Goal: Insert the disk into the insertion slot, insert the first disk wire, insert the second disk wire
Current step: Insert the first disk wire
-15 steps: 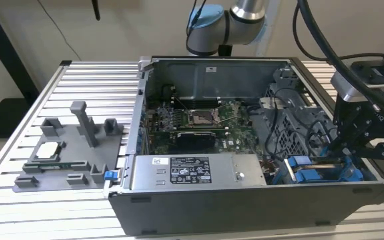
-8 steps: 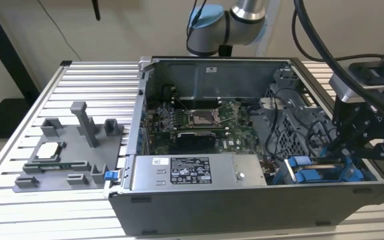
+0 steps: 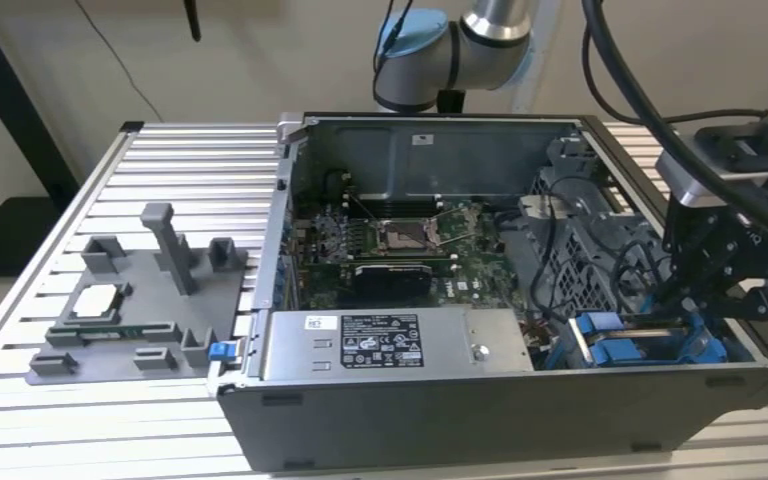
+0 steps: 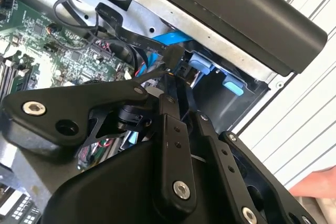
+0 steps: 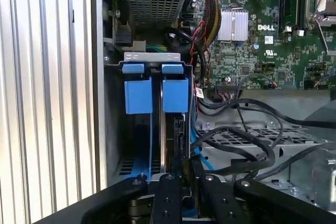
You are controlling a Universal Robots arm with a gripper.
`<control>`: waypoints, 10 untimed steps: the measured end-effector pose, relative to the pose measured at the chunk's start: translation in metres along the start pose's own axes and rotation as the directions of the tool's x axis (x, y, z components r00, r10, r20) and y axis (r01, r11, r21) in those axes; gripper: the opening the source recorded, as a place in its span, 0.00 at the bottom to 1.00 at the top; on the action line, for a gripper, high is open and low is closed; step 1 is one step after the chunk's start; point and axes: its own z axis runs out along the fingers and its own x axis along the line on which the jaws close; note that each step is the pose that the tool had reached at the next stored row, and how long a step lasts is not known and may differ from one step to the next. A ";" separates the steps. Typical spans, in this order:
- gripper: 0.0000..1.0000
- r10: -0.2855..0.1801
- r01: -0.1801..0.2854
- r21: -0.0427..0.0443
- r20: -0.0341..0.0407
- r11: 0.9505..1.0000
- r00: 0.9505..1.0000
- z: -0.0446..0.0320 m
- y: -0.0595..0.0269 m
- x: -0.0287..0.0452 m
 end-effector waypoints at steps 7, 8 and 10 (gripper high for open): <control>0.00 0.000 0.000 0.000 0.000 1.000 1.000 0.0016 0.0000 0.0002; 0.00 0.000 0.000 0.000 0.000 1.000 1.000 0.0016 0.0000 0.0002; 0.00 0.000 0.000 0.000 0.000 1.000 1.000 0.0022 0.0000 0.0002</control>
